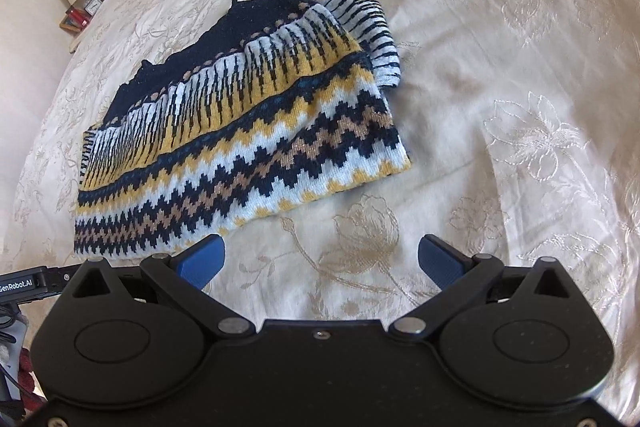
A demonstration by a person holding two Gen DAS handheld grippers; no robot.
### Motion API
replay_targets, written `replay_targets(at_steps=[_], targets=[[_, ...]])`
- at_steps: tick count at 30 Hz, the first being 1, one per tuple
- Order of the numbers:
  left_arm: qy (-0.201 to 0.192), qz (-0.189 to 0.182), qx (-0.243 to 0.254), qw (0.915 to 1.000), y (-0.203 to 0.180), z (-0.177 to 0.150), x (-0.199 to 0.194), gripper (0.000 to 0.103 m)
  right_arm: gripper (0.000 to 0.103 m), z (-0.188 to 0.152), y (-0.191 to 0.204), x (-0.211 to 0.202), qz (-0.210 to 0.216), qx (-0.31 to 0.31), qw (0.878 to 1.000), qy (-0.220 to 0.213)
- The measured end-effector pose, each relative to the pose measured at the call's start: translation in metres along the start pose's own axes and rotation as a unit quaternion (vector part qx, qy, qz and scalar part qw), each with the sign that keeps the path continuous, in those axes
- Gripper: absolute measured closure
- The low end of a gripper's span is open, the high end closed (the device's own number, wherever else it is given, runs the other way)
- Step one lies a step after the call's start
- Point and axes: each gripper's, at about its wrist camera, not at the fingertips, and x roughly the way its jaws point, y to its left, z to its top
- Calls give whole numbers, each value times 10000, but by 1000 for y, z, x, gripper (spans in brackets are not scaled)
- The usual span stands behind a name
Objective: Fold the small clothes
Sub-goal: 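Grasp one side edge of the folded sweater with the right gripper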
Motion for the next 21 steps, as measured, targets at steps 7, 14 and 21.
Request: replay_targets(at_steps=[7,14,21], targets=[[-167,-10,121,9998,-26,34,5,1,1,15,-20,6,187,267,9995,-1],[-283,113,302,9991,-46,71,30,1,1,39,-37,13,445,347,9984,5],[-154,461,417,9979,-47,102,70,1,1,72,-49,27,870,437,9952,24]])
